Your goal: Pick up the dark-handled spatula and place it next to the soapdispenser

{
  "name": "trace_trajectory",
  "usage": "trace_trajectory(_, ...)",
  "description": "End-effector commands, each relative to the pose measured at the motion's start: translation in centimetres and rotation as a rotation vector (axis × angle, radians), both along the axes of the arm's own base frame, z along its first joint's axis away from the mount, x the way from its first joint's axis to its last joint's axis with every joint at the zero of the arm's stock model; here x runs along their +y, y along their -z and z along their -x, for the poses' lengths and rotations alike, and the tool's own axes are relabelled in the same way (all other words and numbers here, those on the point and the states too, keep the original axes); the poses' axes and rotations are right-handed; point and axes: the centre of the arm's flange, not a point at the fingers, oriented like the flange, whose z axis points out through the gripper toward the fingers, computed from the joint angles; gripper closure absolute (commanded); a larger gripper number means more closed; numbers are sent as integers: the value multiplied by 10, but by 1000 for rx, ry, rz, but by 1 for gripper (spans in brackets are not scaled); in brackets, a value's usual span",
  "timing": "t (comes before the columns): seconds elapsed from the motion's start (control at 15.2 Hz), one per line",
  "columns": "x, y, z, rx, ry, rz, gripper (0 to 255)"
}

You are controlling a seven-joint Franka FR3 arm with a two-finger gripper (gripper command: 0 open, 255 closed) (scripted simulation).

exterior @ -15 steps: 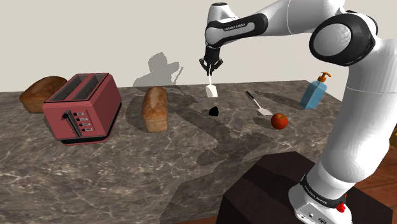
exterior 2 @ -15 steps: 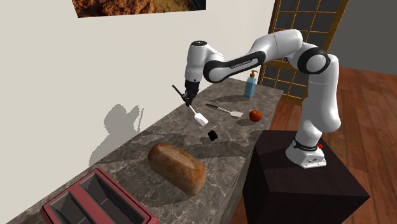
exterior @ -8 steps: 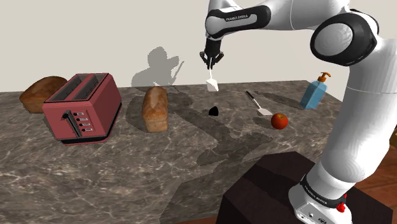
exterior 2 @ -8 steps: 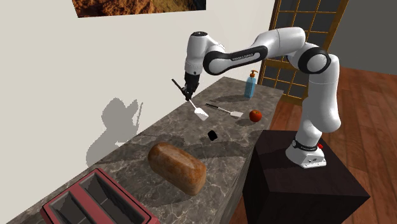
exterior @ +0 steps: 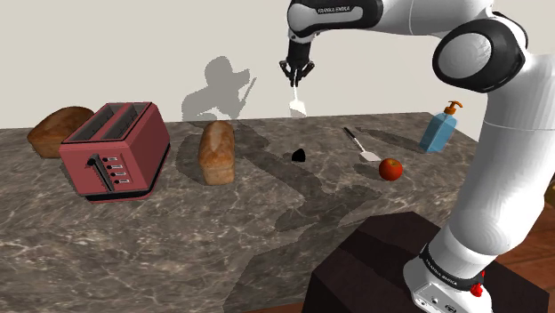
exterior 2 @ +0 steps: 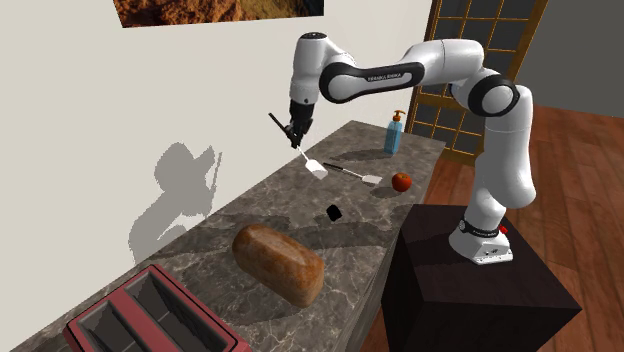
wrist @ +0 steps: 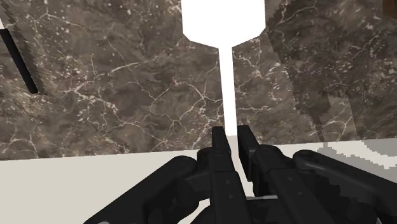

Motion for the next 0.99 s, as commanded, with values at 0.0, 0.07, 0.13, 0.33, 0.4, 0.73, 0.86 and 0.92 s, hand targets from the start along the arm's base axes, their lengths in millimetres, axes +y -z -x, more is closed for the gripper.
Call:
trace_trajectory(0.0, 0, -11, 0, 0, 0, 0, 255)
trace_trajectory(0.07, 0, -16, 0, 0, 0, 0, 255)
trace_trajectory(0.13, 0, -21, 0, 0, 0, 0, 255)
trace_trajectory(0.33, 0, -37, 0, 0, 0, 0, 255)
trace_trajectory(0.4, 0, -43, 0, 0, 0, 0, 255)
trace_trajectory(0.73, 0, -67, 0, 0, 0, 0, 255)
trace_trajectory(0.86, -21, -67, 15, 0, 0, 0, 255)
trace_trajectory(0.92, -31, -67, 23, 0, 0, 0, 255)
